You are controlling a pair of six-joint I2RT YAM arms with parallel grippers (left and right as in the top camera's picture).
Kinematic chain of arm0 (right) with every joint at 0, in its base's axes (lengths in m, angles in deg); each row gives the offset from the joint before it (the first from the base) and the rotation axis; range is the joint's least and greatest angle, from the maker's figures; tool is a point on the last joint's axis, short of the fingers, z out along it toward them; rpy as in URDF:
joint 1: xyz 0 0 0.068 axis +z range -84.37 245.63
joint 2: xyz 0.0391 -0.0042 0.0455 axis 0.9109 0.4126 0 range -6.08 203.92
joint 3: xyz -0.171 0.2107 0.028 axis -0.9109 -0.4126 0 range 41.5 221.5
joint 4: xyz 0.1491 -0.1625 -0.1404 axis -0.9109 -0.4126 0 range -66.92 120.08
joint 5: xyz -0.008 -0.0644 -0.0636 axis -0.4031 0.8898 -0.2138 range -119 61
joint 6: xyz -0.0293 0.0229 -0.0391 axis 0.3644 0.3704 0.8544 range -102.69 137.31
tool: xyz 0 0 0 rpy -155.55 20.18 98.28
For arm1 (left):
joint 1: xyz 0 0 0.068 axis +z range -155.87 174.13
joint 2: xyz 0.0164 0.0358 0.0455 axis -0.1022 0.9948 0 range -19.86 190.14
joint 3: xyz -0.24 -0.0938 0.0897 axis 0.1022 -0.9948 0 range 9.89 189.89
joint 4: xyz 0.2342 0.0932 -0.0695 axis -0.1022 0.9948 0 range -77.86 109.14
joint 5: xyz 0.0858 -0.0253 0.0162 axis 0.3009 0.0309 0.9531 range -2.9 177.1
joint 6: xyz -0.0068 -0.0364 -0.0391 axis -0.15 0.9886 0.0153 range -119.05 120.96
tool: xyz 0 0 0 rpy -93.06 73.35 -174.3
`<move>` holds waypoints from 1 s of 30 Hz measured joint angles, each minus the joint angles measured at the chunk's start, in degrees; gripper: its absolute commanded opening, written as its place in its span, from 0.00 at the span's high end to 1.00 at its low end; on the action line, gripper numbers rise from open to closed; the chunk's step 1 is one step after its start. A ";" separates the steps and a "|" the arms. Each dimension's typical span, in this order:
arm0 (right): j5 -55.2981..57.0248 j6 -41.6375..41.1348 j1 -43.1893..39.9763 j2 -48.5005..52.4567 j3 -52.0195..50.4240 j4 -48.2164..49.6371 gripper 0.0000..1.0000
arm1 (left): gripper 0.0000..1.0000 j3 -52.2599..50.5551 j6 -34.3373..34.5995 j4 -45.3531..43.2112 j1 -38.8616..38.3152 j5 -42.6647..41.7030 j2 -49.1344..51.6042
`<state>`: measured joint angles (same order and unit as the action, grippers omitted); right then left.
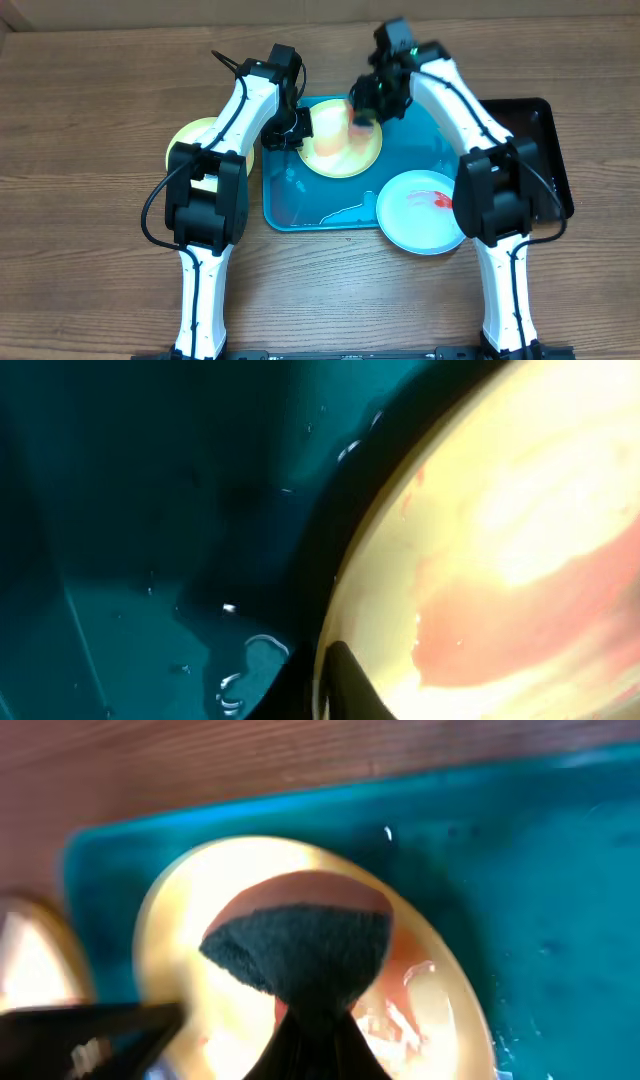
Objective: Clean dirty plates on tray and stack at the side
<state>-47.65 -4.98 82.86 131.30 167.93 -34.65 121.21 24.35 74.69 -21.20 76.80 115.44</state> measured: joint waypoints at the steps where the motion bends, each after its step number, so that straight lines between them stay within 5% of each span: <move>1: 0.04 0.24 -0.48 -0.33 2.67 -2.36 0.96 | 0.85 -0.09 0.00 -0.39 0.00 0.17 0.00; 4: 0.07 1.42 -2.38 -1.88 9.57 -9.42 0.96 | 0.86 -0.31 0.00 -1.01 0.00 0.50 0.00; 6: 0.52 2.23 -3.80 -3.30 12.52 -12.85 0.96 | 0.95 -0.31 0.04 -1.51 0.00 0.68 0.00; 13: 2.54 4.52 -9.07 -7.37 15.02 -21.09 0.96 | 0.96 -0.31 -0.24 -2.29 0.00 0.42 0.00; 22: 3.85 5.62 -11.21 -7.34 14.91 -26.43 0.92 | 0.96 -0.31 -1.46 -2.27 -0.02 1.09 -0.13; 30: 5.40 5.84 -11.19 -7.34 14.86 -26.60 0.90 | 0.96 -0.37 -2.60 -0.39 -0.07 10.29 -6.84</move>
<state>-42.25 0.86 71.67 123.96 182.79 -61.25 120.84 21.75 74.29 -21.26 87.09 108.60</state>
